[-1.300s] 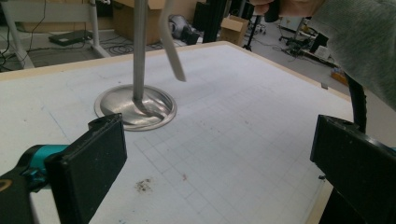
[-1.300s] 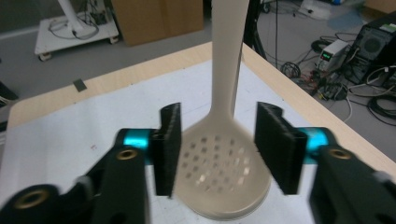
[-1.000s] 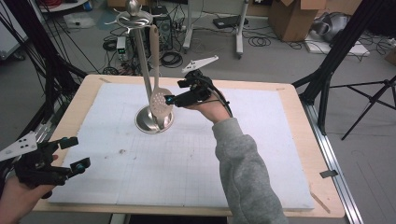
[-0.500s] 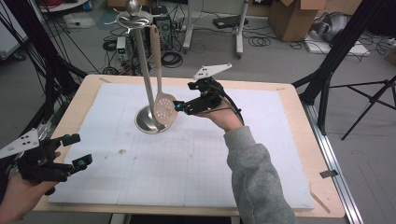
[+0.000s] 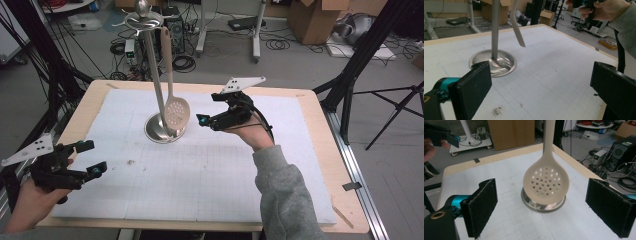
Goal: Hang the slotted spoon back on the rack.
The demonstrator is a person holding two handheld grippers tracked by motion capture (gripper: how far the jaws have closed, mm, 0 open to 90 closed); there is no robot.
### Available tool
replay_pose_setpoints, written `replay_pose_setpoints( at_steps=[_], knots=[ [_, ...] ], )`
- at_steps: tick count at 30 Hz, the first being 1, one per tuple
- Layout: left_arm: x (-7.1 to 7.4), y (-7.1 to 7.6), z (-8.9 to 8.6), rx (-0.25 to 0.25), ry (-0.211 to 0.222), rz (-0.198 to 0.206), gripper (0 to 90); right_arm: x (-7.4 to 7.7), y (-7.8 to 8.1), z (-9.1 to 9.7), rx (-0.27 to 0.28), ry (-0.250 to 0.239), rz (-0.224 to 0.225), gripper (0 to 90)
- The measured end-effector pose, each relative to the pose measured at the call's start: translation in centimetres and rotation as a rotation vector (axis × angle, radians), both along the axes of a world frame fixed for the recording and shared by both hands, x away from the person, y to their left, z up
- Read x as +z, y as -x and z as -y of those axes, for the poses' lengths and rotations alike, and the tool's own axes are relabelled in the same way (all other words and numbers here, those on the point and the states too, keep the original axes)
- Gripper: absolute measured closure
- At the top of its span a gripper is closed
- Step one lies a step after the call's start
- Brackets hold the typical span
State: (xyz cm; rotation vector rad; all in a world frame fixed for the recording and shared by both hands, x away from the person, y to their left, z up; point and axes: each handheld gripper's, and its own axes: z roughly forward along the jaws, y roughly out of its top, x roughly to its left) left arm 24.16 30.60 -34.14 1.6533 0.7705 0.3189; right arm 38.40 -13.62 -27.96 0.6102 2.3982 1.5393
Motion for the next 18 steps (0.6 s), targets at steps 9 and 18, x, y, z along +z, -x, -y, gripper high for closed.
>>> replay_pose_setpoints(
  at_steps=[9, 18],
  knots=[
    [0.1, -0.6, 0.0, 0.000, 0.012, 0.000, 4.1, -0.9, 0.8, 2.0, -0.036, 0.003, 0.038, 9.4],
    [0.5, -0.8, -0.5, 0.012, 0.025, 0.013, 4.1, -1.7, 1.9, 4.9, -0.081, 0.015, 0.013, 9.4]
  ],
)
